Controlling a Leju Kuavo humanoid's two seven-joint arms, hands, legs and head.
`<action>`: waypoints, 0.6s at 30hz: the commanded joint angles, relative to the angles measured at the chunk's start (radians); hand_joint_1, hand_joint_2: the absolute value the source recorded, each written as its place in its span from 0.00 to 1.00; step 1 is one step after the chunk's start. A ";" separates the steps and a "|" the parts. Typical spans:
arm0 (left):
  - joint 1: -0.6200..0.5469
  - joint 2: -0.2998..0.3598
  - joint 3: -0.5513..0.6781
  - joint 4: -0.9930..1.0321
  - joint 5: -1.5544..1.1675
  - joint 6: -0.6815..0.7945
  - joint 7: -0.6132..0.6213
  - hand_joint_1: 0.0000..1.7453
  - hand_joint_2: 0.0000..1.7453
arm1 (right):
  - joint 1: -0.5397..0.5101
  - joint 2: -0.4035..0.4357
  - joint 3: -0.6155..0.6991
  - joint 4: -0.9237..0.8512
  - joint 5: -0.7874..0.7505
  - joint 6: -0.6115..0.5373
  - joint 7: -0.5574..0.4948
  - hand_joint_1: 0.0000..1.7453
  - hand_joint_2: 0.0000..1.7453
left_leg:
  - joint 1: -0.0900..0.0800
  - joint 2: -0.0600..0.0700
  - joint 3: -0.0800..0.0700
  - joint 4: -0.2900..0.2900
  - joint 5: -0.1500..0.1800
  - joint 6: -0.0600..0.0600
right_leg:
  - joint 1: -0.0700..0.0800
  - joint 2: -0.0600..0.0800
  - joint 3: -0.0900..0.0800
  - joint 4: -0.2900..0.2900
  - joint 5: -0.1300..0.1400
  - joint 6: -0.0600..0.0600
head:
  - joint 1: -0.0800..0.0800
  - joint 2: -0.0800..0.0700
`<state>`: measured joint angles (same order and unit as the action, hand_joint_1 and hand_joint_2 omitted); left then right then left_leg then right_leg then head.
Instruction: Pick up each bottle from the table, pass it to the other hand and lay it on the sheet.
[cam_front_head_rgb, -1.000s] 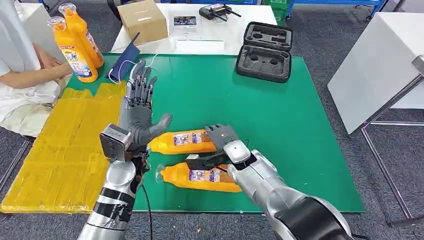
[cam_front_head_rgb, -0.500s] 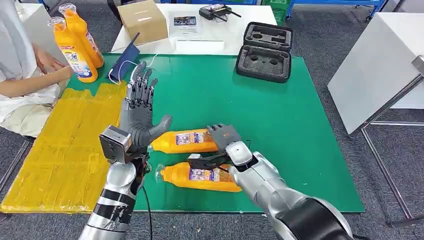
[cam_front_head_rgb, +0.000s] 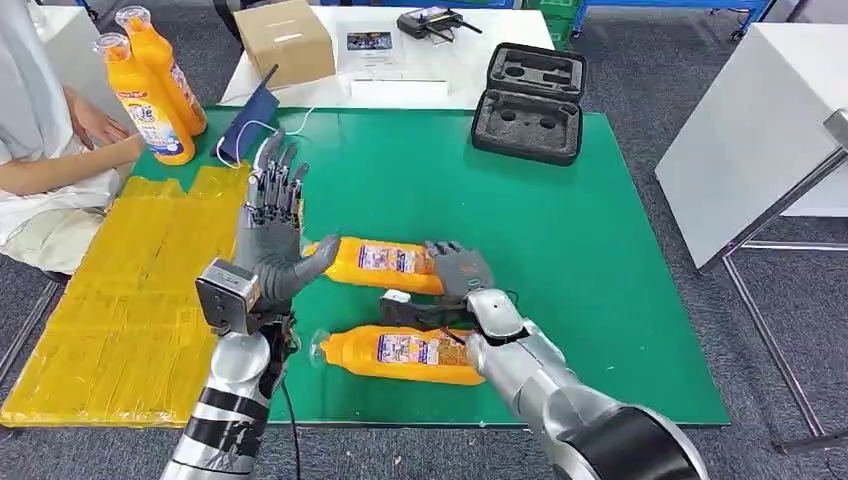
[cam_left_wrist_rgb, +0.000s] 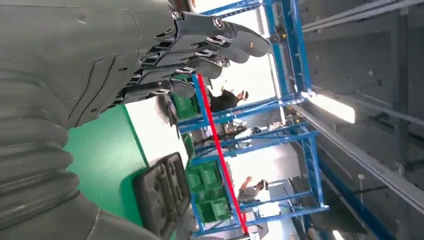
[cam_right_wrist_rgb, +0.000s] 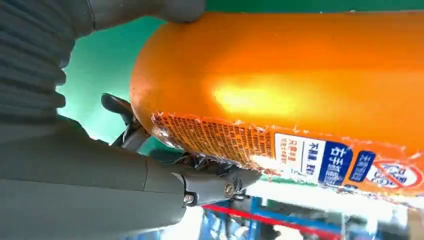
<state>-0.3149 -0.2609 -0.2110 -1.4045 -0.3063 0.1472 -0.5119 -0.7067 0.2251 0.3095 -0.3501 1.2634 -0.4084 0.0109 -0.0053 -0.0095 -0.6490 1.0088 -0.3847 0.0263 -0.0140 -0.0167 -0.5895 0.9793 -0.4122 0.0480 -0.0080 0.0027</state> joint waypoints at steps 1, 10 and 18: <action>0.043 0.039 0.021 -0.043 -0.008 0.013 0.010 0.00 1.00 | 0.042 0.009 -0.260 -0.142 -0.192 -0.045 -0.172 1.00 1.00 | 0.001 0.001 0.005 -0.001 -0.003 -0.002 | 0.001 0.002 0.006 -0.001 -0.003 -0.002 | 0.000 0.000; 0.046 0.036 0.027 -0.039 -0.011 0.016 0.010 0.00 1.00 | 0.079 0.025 -0.314 -0.205 -0.322 0.007 -0.282 1.00 1.00 | 0.000 0.001 0.003 0.000 -0.002 -0.002 | 0.000 0.001 0.003 0.000 -0.002 -0.002 | 0.000 0.000; 0.078 0.050 0.063 -0.040 -0.023 0.053 -0.016 0.00 1.00 | 0.292 0.037 -0.368 -0.494 -0.754 0.326 -0.444 1.00 1.00 | 0.001 -0.002 0.005 -0.001 -0.003 -0.002 | 0.001 -0.001 0.005 -0.002 -0.003 -0.002 | 0.000 0.000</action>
<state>-0.2501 -0.2434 -0.1919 -1.4645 -0.3223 0.1785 -0.5203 -0.5577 0.2514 0.0186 -0.6009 0.6811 -0.1864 -0.3850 -0.0052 -0.0106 -0.6507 1.0088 -0.3848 0.0263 -0.0140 -0.0177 -0.5909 0.9792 -0.4126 0.0479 -0.0080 0.0027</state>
